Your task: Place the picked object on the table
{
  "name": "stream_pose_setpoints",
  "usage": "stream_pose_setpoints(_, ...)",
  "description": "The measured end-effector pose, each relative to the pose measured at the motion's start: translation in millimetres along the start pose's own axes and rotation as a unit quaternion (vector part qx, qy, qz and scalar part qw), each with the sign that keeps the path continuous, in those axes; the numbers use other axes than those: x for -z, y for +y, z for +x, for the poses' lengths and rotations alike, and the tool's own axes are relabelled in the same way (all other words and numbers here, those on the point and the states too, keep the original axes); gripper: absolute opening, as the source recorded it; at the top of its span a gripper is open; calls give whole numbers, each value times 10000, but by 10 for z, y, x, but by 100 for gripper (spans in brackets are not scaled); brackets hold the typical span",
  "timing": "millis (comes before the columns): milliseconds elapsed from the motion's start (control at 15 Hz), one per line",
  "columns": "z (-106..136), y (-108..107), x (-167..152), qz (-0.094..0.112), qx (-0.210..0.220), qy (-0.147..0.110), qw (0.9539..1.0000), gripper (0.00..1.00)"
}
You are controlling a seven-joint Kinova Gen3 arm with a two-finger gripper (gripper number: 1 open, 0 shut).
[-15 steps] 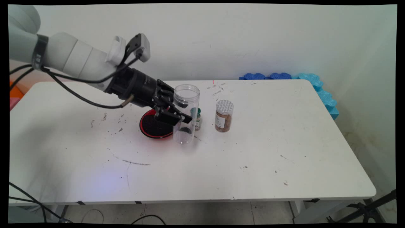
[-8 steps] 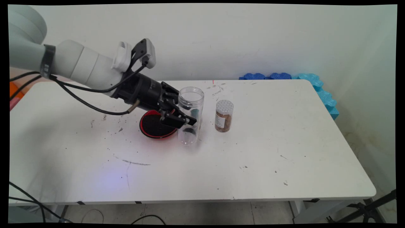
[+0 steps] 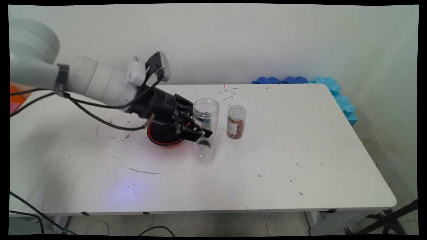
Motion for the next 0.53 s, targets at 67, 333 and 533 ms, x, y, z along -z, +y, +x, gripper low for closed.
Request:
stream_pose_setpoints(67, -30, 11, -38, 0, 22, 5, 10000, 0)
stream_pose_setpoints(333, -139, 44, -169, -3, 58, 14, 10000, 0)
stream_pose_setpoints(533, -263, 66, -294, 12, 85, 27, 10000, 0)
